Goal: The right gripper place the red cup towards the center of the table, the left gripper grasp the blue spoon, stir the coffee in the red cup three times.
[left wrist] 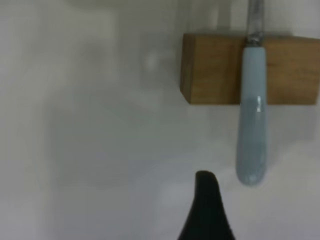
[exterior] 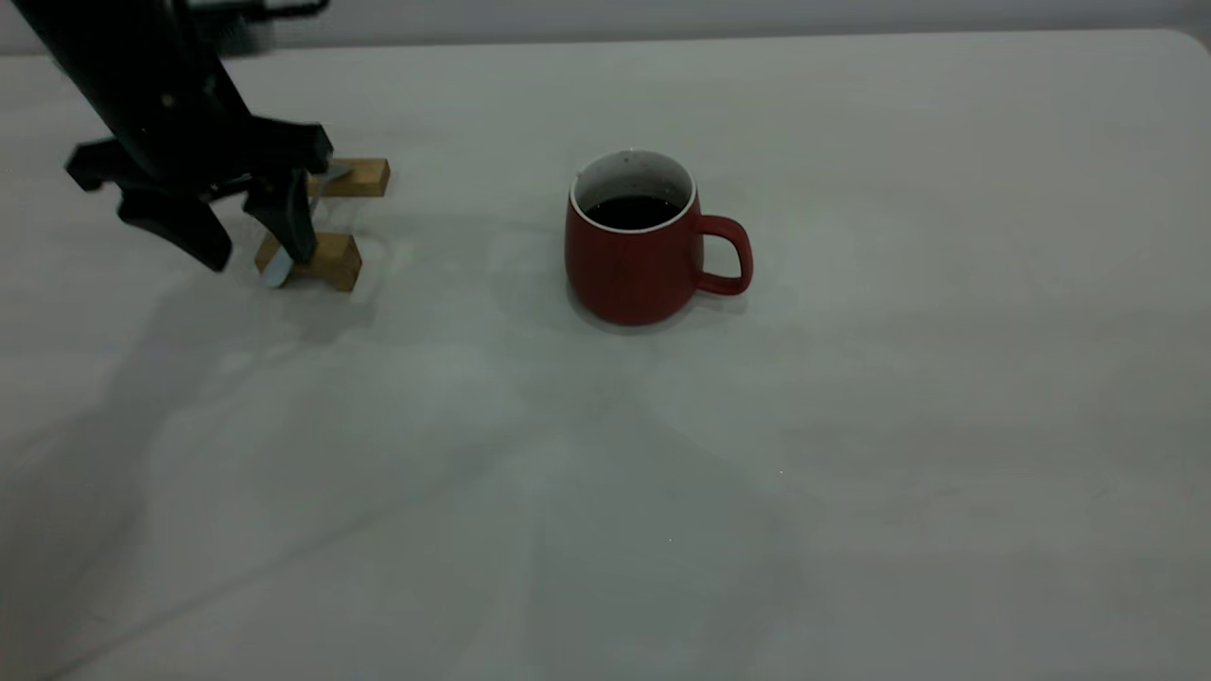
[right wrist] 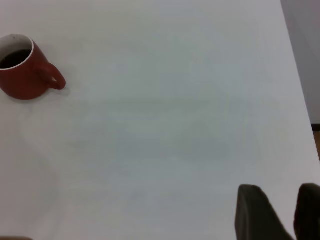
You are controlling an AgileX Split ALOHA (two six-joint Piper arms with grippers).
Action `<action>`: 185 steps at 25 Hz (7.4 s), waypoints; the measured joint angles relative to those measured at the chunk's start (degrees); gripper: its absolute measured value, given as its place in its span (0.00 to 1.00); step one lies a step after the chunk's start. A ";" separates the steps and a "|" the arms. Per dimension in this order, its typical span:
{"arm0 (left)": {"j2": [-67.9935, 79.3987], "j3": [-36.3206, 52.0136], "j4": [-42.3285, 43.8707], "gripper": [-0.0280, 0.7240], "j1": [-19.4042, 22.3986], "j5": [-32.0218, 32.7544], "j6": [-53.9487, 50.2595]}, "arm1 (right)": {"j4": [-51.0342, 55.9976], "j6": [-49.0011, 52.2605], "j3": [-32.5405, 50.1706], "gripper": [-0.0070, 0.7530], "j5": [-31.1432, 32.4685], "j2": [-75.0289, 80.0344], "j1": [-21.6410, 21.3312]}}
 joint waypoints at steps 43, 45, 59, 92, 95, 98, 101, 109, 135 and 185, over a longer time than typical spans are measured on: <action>1.06 -19.48 -71.31 0.25 -3.49 38.56 -50.50 | 0.00 0.00 0.00 0.32 0.00 -0.12 0.00; 2.02 -19.48 -73.14 0.25 -4.12 38.56 -53.21 | 0.00 0.00 0.00 0.32 0.00 -0.12 0.00; 14.09 -19.48 -76.75 0.25 -5.23 35.51 -49.44 | -0.04 0.00 0.00 0.32 0.00 -0.12 0.00; 19.39 -20.01 -84.25 0.24 -5.80 38.57 -45.82 | -0.04 0.00 0.00 0.32 0.00 -0.12 0.00; 17.91 -20.01 -78.84 0.24 -5.80 36.37 -50.64 | -0.04 0.00 0.00 0.32 0.00 -0.12 0.00; 15.88 -20.01 -75.17 0.24 -5.80 31.94 -50.57 | -0.04 0.00 0.00 0.32 0.00 -0.12 0.00; 15.23 -20.01 -76.19 0.24 -5.80 29.75 -44.97 | -0.04 0.00 0.00 0.32 0.00 -0.12 0.00; 18.46 -20.01 -84.83 0.24 -6.23 36.86 -42.53 | -0.04 0.00 0.00 0.32 0.00 -0.12 0.00; 18.98 -20.01 -80.35 0.24 -6.02 37.54 -46.65 | -0.04 0.00 0.00 0.32 0.00 -0.12 0.00; -9.83 -44.24 -3.24 0.62 -5.91 42.17 -21.98 | -0.04 0.00 0.00 0.32 0.00 -0.12 0.00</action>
